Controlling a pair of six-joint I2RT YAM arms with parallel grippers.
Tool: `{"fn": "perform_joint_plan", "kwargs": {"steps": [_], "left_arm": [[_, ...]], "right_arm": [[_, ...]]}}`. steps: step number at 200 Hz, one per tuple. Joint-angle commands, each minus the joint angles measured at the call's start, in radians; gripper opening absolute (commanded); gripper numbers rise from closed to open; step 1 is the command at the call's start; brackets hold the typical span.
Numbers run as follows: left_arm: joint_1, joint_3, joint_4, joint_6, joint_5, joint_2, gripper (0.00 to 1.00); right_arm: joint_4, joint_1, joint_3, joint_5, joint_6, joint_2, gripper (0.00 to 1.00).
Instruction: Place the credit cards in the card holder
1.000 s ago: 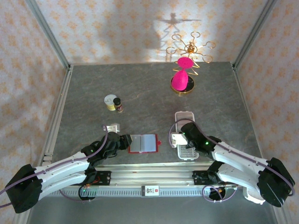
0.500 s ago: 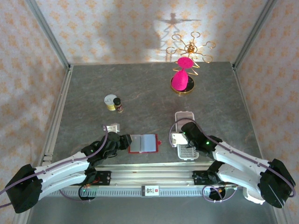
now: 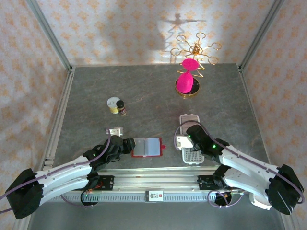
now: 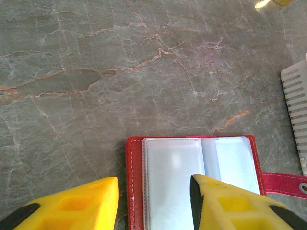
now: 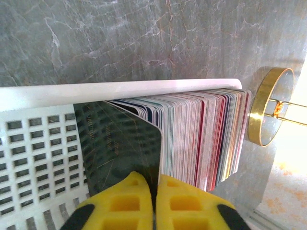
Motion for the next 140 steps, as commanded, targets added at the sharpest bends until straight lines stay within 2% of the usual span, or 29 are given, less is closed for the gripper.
{"fn": "perform_joint_plan", "kwargs": {"steps": [1, 8, 59, 111, 140], "left_arm": [[0.012, 0.005, 0.011, -0.005, 0.012, 0.009, 0.45], [0.013, 0.005, 0.013, -0.004, 0.014, 0.012, 0.45], [0.013, 0.008, 0.01, -0.003, 0.021, 0.015, 0.48], [0.013, 0.025, -0.027, 0.013, 0.012, 0.015, 0.56], [0.012, 0.04, -0.056, 0.023, 0.014, 0.015, 0.63]], "right_arm": [[-0.006, -0.008, 0.046, 0.02, 0.024, -0.028, 0.03], [-0.019, -0.008, 0.051, 0.012, 0.03, -0.033, 0.0], [-0.126, -0.008, 0.096, -0.009, 0.061, -0.066, 0.0], [-0.342, -0.008, 0.211, -0.163, 0.133, -0.114, 0.0], [-0.362, -0.008, 0.27, -0.27, 0.217, -0.145, 0.0]]}}
